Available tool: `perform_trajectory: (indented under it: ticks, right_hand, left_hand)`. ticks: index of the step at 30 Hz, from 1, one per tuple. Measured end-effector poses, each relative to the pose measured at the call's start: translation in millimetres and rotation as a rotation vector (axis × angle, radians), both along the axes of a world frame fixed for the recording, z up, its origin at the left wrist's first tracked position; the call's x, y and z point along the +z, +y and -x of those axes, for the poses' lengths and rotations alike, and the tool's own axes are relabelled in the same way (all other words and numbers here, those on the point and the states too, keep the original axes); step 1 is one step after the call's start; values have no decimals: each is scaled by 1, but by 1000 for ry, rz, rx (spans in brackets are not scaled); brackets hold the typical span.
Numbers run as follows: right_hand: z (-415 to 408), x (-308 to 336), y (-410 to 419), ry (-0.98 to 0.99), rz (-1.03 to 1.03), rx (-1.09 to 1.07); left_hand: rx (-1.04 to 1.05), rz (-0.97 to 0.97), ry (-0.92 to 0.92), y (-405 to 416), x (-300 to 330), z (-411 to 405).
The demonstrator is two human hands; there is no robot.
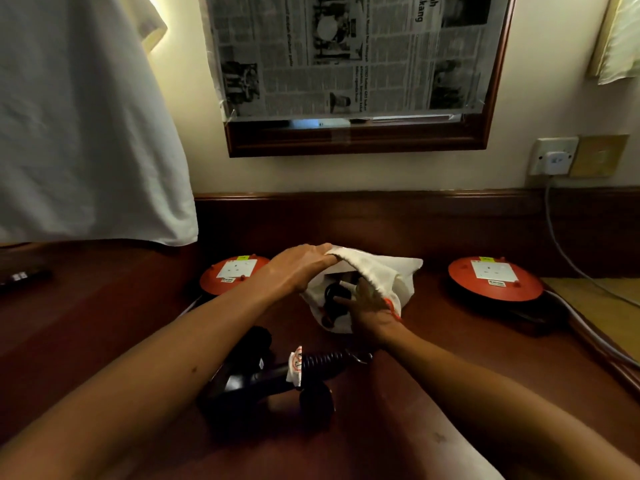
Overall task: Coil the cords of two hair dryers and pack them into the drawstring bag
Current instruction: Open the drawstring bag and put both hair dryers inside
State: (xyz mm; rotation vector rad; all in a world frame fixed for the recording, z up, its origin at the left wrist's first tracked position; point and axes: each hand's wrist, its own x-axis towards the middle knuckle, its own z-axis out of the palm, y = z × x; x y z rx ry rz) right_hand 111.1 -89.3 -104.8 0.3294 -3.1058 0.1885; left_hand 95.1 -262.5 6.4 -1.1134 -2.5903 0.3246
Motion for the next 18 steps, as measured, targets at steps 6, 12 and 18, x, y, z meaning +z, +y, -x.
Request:
perform_trajectory:
  ticks: [6,12,18]
  right_hand:
    - [-45,60,-35,-62,531,280]
    - [-75,70,-71,-658,98,371]
    - [-70,71,-68,-702,152,385]
  left_hand:
    - [73,25,-66,-13,-7,6]
    - [5,-3,-203,-9,-8,11]
    - [57,84,-230,-3,-13,-6]
